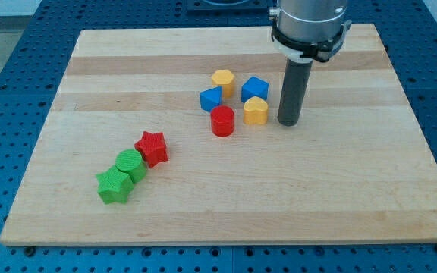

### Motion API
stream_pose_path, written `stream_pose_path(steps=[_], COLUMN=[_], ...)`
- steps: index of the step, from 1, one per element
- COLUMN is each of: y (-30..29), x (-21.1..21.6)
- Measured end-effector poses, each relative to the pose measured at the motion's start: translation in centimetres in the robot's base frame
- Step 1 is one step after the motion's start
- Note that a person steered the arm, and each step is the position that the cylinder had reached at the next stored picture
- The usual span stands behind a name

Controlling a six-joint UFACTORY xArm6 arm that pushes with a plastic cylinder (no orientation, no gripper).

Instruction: Slightly move the yellow heart and blue cube to the left

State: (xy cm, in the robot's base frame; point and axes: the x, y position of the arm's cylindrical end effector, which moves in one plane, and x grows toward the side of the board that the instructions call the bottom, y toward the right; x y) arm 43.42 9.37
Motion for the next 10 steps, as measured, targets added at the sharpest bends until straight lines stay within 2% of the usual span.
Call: stream_pose_path(steps=[5, 6, 9, 10], y=[-3.7, -2.2, -0.5, -0.6], x=[0.0, 0.0, -5.4, -5.9])
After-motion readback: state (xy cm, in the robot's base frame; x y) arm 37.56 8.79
